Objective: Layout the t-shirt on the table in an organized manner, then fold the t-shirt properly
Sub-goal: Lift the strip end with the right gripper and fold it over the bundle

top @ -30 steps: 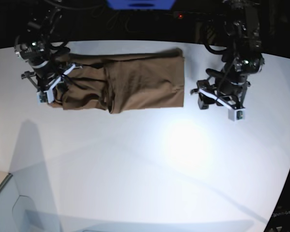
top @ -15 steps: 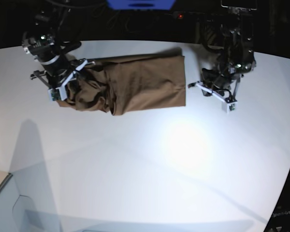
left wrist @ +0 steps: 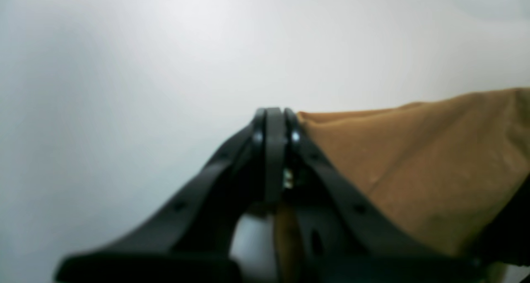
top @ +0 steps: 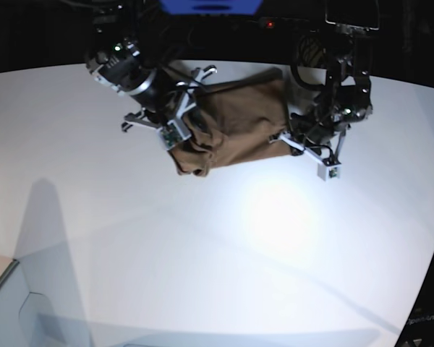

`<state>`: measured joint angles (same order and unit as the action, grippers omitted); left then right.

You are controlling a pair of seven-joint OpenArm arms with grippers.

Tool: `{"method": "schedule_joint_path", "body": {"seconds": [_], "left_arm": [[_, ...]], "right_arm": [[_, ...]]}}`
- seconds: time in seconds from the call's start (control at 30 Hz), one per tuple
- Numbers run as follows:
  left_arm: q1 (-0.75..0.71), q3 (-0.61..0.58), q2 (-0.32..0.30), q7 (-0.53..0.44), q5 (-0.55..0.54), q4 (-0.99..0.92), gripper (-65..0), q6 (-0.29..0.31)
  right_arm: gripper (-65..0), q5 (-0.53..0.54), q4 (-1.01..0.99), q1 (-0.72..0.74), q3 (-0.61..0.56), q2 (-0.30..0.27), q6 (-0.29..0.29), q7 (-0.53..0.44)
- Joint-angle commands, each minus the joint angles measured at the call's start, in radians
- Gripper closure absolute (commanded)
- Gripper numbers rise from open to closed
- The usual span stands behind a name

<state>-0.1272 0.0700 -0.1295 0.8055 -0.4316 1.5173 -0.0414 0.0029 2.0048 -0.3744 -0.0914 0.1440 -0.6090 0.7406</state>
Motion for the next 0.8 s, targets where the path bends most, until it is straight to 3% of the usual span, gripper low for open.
{"method": "schedule_joint_path", "body": {"seconds": [0.0,0.13,0.37,0.6,0.77], "left_arm": [[-0.015,-0.003,0.000,0.076,0.037,-0.021,0.0,-0.022],[-0.015,-0.003,0.000,0.076,0.037,-0.021,0.0,-0.024],[-0.016,0.003,-0.003,0.076,0.037,-0.021,0.0,-0.022],[-0.013,0.004,-0.003,0.076,0.037,-0.021,0.0,-0.024],[0.004,0.004,-0.003,0.079,0.037,-0.019,0.0,-0.024]], "right_arm": [[0.0,0.018,0.020,0.007,-0.031,0.004,-0.004,-0.025],[0.0,0.018,0.018,0.045,-0.118,0.001,-0.004,-0.025],[0.0,0.018,0.018,0.159,-0.135,-0.014,-0.004,-0.014],[0.0,0.018,-0.017,0.156,-0.247,-0.025,-0.004,-0.016],[0.0,0.018,-0.077,0.180,-0.265,-0.017,-0.004,-0.023]]}}
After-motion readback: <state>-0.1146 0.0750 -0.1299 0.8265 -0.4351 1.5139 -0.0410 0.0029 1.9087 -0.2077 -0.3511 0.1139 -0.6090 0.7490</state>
